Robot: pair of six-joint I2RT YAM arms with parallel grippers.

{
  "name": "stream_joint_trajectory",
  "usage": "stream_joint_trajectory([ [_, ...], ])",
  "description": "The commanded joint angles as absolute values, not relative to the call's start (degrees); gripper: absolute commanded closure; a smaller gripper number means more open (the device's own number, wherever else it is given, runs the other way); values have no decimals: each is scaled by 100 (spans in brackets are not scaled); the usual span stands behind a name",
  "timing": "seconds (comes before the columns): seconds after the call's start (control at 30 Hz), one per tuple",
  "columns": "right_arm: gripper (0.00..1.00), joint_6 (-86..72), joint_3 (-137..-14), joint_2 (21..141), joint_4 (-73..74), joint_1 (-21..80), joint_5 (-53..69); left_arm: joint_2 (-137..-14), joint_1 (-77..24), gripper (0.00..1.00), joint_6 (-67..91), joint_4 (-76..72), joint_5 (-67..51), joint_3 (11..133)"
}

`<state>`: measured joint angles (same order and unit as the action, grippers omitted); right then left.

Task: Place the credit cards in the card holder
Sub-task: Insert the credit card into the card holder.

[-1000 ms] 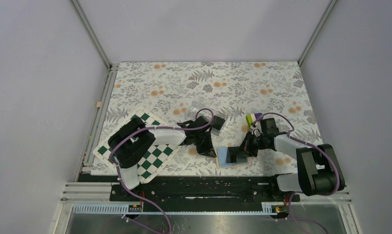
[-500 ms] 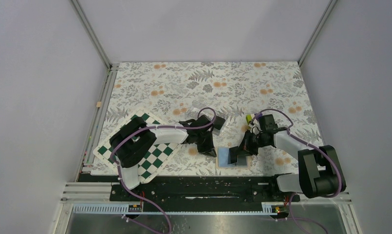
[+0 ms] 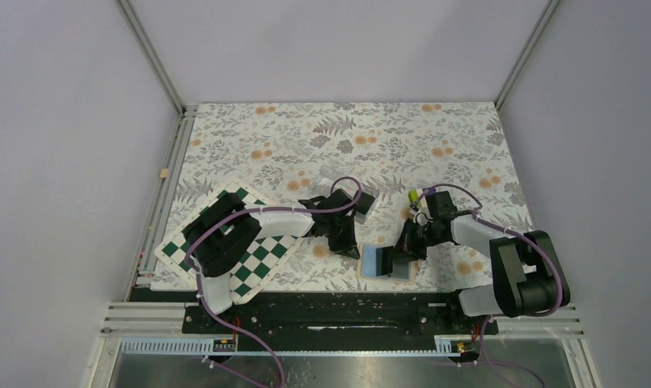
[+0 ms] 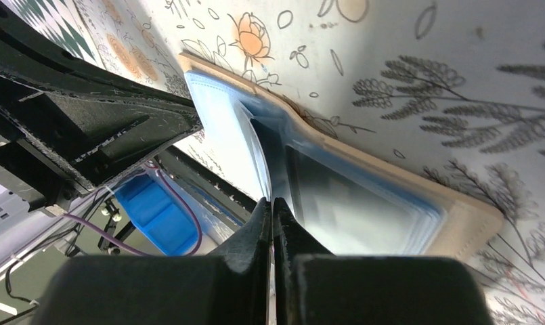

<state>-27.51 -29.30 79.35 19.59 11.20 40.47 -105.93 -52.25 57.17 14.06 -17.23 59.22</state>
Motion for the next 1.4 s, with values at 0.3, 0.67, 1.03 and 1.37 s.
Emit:
stream_joint_trajectory([
  [0.3, 81, -2960, -3159, 8491, 1827, 1658, 3885, -10832, -5278, 100, 5630, 1292, -1373, 6036],
  [0.67, 43, -2769, -3318, 8074, 2452, 1724, 3446, -10730, -5321, 100, 5769, 1117, -1480, 5885],
  [1.03, 50, -3787, -3411, 8562, 1201, 2443, 3707, -10393, -5449, 100, 6226, 565, -1752, 5634],
  [1.37, 44, -3519, -3823, 8662, 1704, 2681, 3500, -9829, -5416, 96, 6030, 1200, -1249, 5480],
])
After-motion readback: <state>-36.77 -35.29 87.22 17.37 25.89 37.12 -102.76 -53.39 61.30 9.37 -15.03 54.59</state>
